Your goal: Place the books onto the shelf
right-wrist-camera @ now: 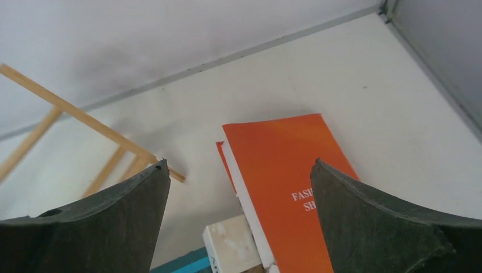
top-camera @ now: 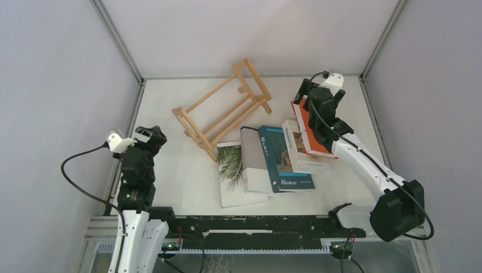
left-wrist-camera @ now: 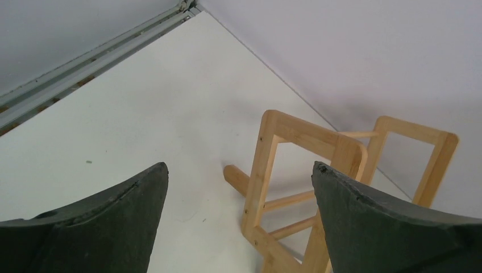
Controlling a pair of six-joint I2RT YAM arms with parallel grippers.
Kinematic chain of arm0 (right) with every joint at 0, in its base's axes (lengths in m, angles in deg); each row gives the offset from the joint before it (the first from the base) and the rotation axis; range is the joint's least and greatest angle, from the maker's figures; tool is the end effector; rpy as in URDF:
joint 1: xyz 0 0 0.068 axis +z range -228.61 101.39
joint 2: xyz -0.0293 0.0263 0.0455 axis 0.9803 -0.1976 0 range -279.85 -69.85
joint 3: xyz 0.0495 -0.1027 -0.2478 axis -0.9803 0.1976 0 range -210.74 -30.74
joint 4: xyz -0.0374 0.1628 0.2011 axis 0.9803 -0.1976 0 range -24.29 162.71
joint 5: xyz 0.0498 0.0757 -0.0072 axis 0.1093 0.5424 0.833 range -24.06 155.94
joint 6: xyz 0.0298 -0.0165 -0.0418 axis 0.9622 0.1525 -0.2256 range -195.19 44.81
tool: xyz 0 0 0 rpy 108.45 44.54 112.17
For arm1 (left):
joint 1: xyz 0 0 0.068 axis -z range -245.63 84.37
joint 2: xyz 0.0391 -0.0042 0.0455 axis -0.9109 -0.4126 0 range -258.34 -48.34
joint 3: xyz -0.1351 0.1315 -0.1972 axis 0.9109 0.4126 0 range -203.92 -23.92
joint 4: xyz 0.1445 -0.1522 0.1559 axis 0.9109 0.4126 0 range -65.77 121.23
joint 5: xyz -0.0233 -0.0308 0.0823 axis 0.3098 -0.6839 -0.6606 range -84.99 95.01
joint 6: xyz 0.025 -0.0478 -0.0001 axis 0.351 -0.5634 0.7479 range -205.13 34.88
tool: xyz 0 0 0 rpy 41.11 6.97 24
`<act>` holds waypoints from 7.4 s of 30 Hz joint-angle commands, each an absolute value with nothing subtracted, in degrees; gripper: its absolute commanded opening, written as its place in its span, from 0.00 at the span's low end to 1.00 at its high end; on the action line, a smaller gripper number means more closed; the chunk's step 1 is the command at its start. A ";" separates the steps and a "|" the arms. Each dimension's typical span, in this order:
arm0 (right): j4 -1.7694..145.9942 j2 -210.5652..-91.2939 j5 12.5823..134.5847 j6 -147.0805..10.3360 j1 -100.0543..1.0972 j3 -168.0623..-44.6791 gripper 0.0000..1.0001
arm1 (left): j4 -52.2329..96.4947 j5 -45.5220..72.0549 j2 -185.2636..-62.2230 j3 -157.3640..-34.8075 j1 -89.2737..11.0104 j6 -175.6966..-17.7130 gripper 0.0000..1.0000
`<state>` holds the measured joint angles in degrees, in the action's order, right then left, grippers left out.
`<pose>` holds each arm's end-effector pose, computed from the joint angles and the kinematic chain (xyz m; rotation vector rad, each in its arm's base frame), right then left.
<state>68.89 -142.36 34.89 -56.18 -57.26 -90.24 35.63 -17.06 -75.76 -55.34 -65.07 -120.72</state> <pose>0.2794 0.0896 0.3383 0.3314 1.7909 -0.0085 0.1321 0.0120 0.2983 -0.7745 1.5047 -0.1456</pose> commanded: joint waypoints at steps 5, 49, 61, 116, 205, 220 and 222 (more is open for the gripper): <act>68.83 -140.99 34.58 -63.69 -54.93 -93.67 0.96 | 45.72 -14.09 -71.25 -60.00 -65.46 -119.88 1.00; 41.02 -179.64 27.96 -70.80 -53.19 -123.26 0.92 | 42.83 -23.79 -94.18 -74.21 -37.13 -113.86 1.00; 40.01 -185.75 24.02 -74.04 -52.89 -125.48 0.94 | 41.58 -21.85 -95.26 -75.94 -37.15 -114.73 1.00; 48.37 -169.78 12.86 -82.26 -47.83 -129.61 0.38 | 52.81 -28.26 -89.38 -81.12 -37.10 -121.65 1.00; 70.35 -190.64 60.31 -73.53 -23.56 -149.23 0.37 | 61.24 -25.23 -82.82 -80.12 -37.15 -128.90 0.99; 67.15 -195.88 61.83 -73.85 -22.80 -155.68 0.46 | 60.97 -26.20 -81.63 -79.08 -37.15 -128.96 0.99; 66.81 -195.71 62.21 -73.95 -22.79 -155.42 0.53 | 60.89 -26.11 -81.67 -78.90 -37.15 -129.06 0.99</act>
